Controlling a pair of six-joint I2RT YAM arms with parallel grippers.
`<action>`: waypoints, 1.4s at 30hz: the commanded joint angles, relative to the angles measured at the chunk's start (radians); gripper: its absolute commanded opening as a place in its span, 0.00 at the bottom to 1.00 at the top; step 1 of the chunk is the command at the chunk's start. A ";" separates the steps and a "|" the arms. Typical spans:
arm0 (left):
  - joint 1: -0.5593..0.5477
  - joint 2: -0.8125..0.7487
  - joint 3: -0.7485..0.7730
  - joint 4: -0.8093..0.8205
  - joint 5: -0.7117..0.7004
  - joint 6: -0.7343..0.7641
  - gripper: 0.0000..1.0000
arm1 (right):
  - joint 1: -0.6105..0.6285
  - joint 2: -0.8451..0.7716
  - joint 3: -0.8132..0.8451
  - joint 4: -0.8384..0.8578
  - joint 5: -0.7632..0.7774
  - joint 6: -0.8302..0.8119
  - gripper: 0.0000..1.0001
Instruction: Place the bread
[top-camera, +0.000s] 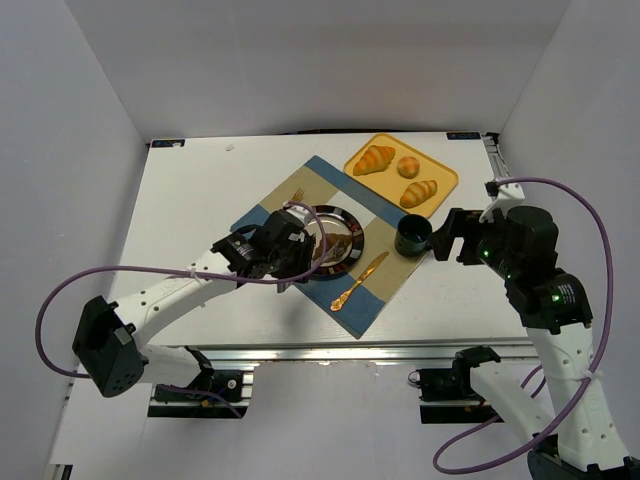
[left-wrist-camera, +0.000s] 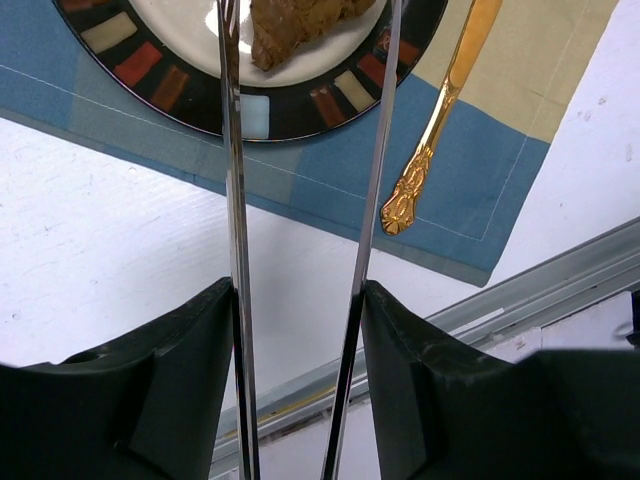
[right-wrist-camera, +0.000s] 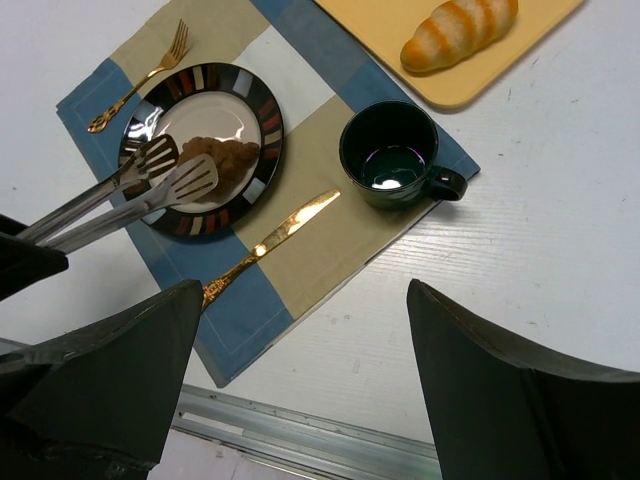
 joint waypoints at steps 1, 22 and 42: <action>-0.007 -0.018 0.056 -0.022 -0.011 -0.001 0.61 | 0.005 -0.011 0.006 0.026 -0.008 0.012 0.89; -0.007 -0.084 0.173 -0.117 -0.105 -0.039 0.50 | 0.005 0.049 0.001 0.068 -0.011 0.019 0.89; 0.795 0.420 0.269 0.455 -0.151 0.169 0.47 | 0.005 0.231 0.052 0.076 -0.028 0.074 0.89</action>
